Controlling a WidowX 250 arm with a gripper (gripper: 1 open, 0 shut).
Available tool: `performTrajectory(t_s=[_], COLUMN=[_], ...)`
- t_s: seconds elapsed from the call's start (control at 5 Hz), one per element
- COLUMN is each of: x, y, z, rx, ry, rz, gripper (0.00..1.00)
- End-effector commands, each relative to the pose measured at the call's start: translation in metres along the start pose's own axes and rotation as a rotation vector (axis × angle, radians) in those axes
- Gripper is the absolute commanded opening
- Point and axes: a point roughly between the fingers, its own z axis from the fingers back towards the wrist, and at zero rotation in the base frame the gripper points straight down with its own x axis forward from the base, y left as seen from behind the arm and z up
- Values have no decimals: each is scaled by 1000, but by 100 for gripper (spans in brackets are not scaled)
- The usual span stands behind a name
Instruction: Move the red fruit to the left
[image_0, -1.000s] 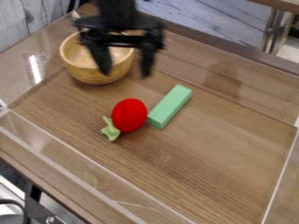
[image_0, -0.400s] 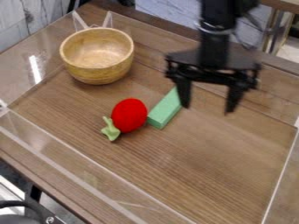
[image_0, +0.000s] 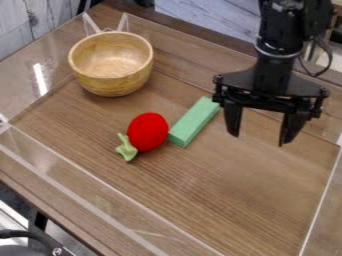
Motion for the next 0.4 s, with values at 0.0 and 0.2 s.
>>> performTrajectory(t_s=[0.0, 0.2], x=[14, 24], y=[2, 5], z=[6, 3], rx=[-7, 4], ry=[-33, -37], rz=[35, 67], gripper=[100, 100])
